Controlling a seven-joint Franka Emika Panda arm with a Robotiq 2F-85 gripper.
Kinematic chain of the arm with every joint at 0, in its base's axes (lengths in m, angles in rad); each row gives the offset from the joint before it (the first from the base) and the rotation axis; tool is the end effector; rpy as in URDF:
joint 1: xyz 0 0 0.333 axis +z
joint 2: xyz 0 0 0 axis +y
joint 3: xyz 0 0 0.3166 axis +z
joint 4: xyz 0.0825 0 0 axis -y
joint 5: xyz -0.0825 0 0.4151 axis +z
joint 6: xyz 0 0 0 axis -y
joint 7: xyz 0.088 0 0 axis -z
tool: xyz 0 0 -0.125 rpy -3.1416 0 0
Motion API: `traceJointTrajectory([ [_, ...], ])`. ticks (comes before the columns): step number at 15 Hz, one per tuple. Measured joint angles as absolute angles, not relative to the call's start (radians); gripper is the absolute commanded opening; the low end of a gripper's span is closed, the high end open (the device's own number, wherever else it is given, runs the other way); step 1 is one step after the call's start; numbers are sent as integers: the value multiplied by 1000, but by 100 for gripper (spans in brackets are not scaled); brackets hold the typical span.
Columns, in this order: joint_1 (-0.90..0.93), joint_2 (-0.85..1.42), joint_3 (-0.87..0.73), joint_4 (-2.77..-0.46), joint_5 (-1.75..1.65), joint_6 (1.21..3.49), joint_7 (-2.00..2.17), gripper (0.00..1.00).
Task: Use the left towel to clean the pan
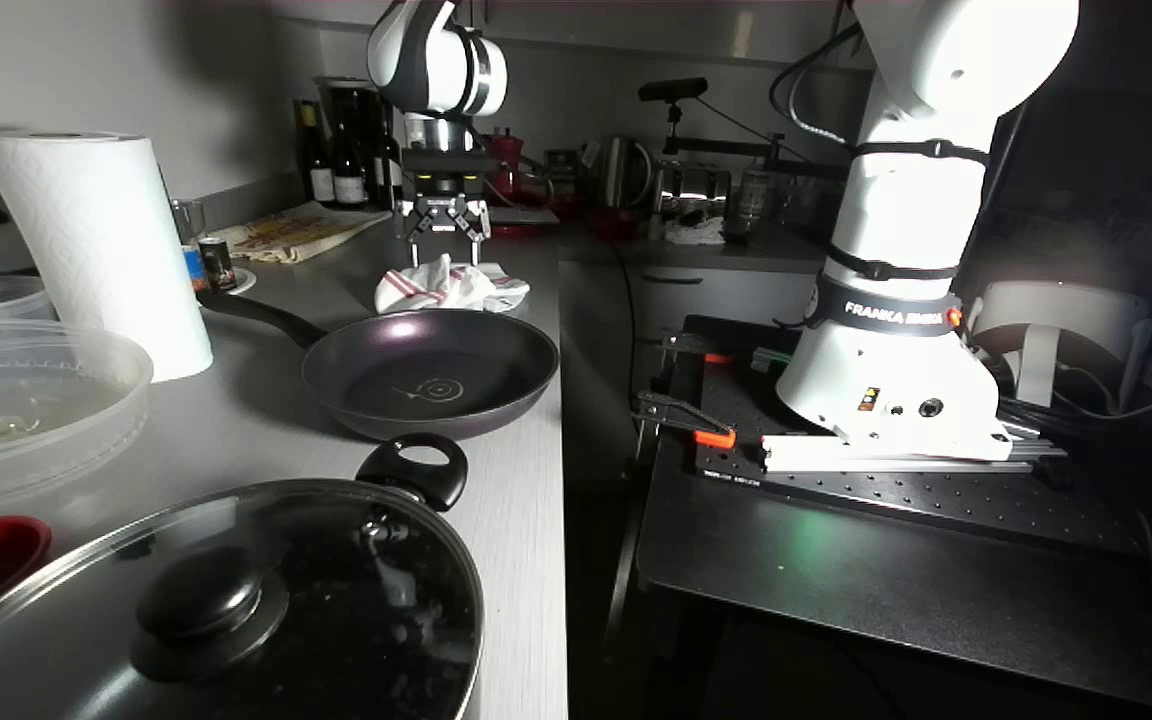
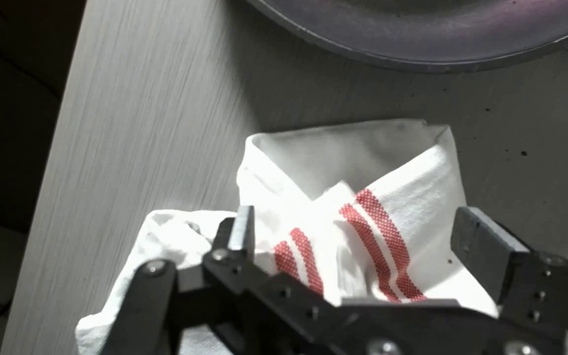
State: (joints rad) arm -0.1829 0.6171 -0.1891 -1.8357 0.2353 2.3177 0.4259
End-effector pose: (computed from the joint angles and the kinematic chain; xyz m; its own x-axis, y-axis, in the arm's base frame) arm 0.6096 -0.2278 0.1461 0.5837 -0.8019 -0.1273 -0.8076 -0.5896 0.0105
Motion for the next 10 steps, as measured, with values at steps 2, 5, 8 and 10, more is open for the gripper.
traceJointTrajectory([
  [2,-183,645,-198,-1818,207,2329,426,100],
  [5,-183,681,-220,-1788,171,2346,426,100],
  [8,-183,710,-236,-1763,151,2365,426,100],
  [10,-182,726,-238,-1750,147,2377,426,100],
])
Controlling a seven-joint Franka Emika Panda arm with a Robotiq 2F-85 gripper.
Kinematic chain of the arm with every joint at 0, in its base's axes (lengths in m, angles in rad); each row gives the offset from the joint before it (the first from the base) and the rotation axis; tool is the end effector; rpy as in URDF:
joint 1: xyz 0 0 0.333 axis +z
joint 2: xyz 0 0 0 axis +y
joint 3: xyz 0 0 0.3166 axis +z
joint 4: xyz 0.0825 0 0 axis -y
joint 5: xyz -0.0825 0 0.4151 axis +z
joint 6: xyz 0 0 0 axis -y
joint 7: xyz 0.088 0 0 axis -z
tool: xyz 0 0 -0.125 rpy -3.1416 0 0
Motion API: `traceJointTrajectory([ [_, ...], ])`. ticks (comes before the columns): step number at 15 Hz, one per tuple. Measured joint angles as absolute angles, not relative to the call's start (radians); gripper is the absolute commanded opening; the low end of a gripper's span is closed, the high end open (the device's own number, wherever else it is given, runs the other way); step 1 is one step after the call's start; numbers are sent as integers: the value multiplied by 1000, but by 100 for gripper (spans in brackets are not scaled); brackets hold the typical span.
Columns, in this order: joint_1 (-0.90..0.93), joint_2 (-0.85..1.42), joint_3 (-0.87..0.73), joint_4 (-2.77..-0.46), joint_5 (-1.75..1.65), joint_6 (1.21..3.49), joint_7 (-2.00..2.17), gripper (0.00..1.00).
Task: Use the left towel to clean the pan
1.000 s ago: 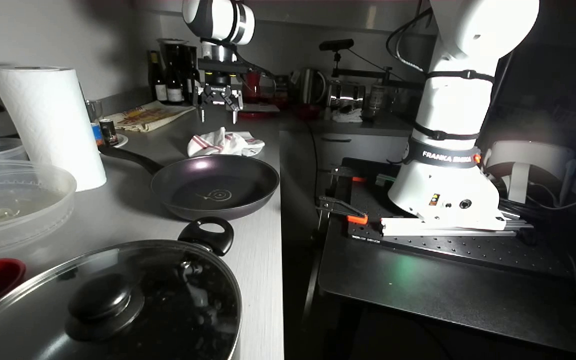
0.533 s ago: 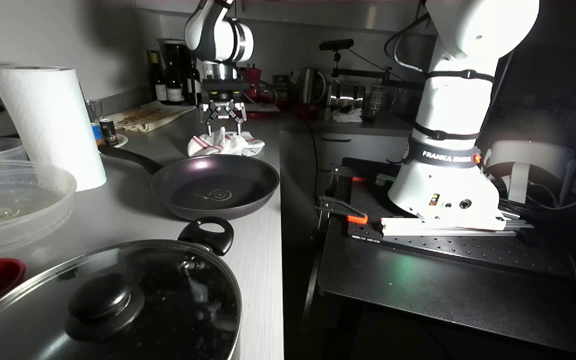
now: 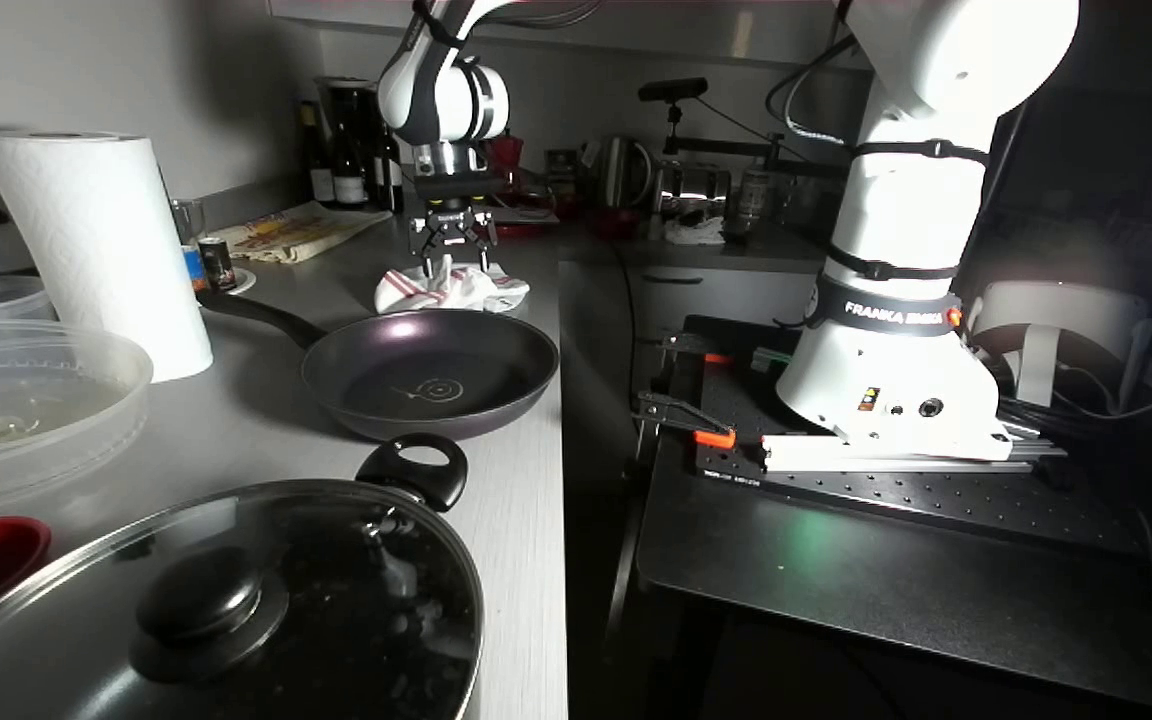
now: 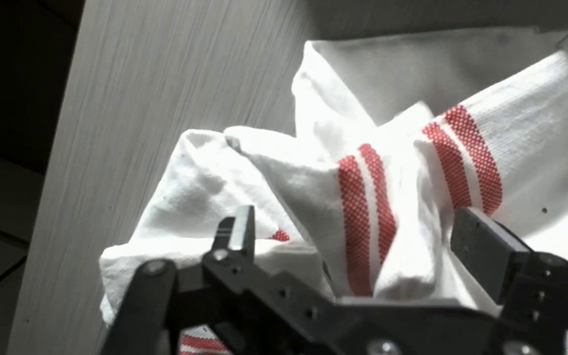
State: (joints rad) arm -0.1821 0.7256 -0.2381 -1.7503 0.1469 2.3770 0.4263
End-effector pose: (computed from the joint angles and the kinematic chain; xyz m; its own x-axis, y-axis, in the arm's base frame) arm 0.6173 -0.2663 0.1183 0.6162 -0.7867 -0.0390 -0.7821 -0.6169 0.0879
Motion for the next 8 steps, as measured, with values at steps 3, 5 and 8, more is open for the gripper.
traceJointTrajectory([
  [3,-176,747,-232,-1740,147,2399,426,100],
  [5,-170,760,-223,-1738,147,2415,426,100],
  [8,-163,780,-212,-1736,147,2434,426,100],
])
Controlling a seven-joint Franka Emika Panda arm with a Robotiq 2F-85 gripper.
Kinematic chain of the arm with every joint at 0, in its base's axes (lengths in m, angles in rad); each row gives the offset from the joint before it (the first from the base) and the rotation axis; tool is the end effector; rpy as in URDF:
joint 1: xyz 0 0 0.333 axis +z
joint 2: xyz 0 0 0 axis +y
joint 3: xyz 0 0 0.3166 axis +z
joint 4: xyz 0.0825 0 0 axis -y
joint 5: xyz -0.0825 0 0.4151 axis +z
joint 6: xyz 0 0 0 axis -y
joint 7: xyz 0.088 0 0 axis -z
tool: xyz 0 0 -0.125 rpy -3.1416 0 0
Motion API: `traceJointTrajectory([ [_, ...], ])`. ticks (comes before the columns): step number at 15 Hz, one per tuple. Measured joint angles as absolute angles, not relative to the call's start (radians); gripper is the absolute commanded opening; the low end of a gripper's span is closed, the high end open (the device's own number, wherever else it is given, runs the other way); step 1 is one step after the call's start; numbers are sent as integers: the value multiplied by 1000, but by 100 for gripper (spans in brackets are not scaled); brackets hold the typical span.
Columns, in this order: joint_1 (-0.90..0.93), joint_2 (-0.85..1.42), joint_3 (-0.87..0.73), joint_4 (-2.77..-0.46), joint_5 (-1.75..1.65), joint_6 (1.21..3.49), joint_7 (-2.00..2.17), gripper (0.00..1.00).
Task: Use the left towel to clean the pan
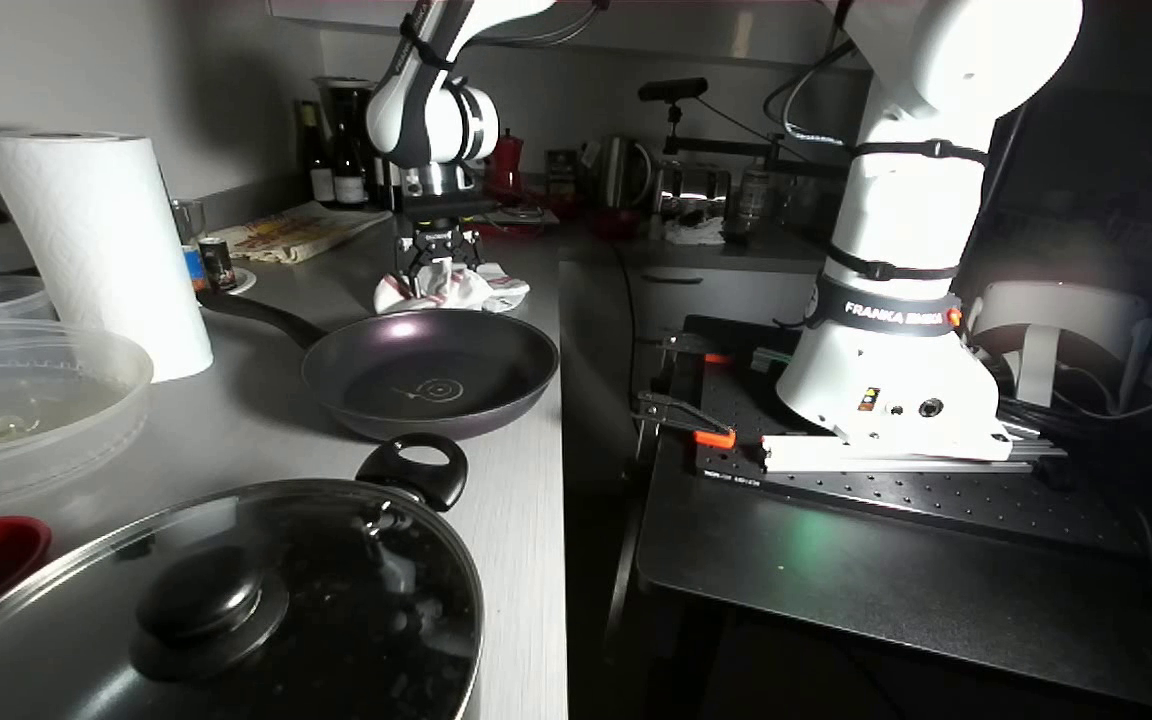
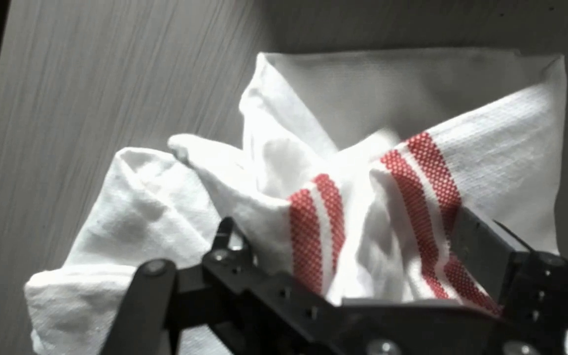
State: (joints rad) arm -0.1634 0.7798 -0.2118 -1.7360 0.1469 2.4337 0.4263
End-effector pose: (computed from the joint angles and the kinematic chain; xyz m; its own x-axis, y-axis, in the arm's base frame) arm 0.6280 -0.2406 0.0902 0.6503 -0.7591 -0.0283 -0.7556 -0.6503 0.0789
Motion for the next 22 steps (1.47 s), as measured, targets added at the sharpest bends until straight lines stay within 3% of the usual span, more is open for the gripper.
traceJointTrajectory([
  [6,-163,817,-208,-1724,147,2443,426,100],
  [7,-164,822,-208,-1722,148,2444,426,75],
  [9,-166,827,-208,-1720,148,2448,426,68],
  [17,-166,829,-203,-1702,150,2474,425,8],
  [18,-166,828,-203,-1701,151,2480,425,2],
  [22,-169,821,-191,-1703,166,2517,406,3],
])
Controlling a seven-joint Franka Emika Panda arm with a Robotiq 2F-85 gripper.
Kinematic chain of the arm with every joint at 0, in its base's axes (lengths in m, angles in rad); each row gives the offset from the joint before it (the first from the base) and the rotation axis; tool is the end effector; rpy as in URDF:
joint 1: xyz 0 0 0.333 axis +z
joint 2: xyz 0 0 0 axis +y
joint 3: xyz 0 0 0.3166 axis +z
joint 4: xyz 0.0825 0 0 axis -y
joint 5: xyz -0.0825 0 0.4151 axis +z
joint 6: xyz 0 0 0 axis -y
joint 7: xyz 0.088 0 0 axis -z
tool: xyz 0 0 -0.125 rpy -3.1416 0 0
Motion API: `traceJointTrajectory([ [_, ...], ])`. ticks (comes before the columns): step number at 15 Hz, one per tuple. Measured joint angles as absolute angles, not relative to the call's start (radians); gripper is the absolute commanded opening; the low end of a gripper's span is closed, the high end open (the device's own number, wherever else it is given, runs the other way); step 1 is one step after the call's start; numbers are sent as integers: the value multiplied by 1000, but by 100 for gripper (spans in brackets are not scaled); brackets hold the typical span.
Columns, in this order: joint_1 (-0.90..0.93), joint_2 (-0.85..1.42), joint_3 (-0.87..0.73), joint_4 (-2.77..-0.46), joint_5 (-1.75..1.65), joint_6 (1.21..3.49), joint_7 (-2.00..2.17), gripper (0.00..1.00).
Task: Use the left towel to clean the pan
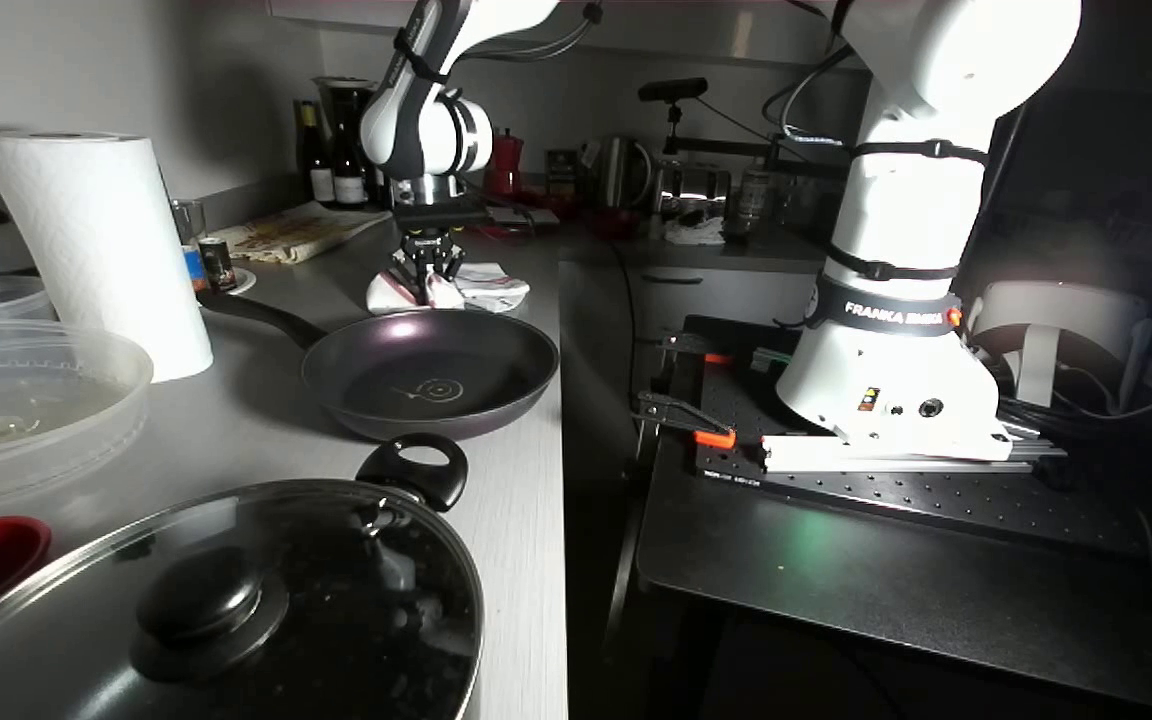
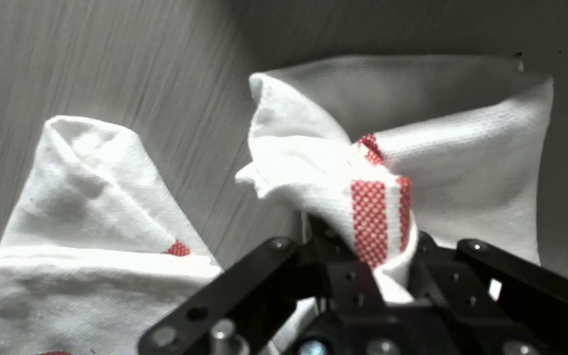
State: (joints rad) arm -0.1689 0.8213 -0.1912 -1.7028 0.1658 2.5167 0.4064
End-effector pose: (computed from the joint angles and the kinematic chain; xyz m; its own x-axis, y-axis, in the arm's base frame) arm 0.6440 -0.2360 0.0807 0.6673 -0.7442 0.0291 -0.7448 -0.6665 0.0325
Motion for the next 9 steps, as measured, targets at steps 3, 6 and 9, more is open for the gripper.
traceJointTrajectory([
  [3,-170,796,-171,-1727,178,2573,381,4],
  [6,-166,725,-147,-1797,184,2639,349,4],
  [9,-160,619,-129,-1901,185,2689,324,4],
])
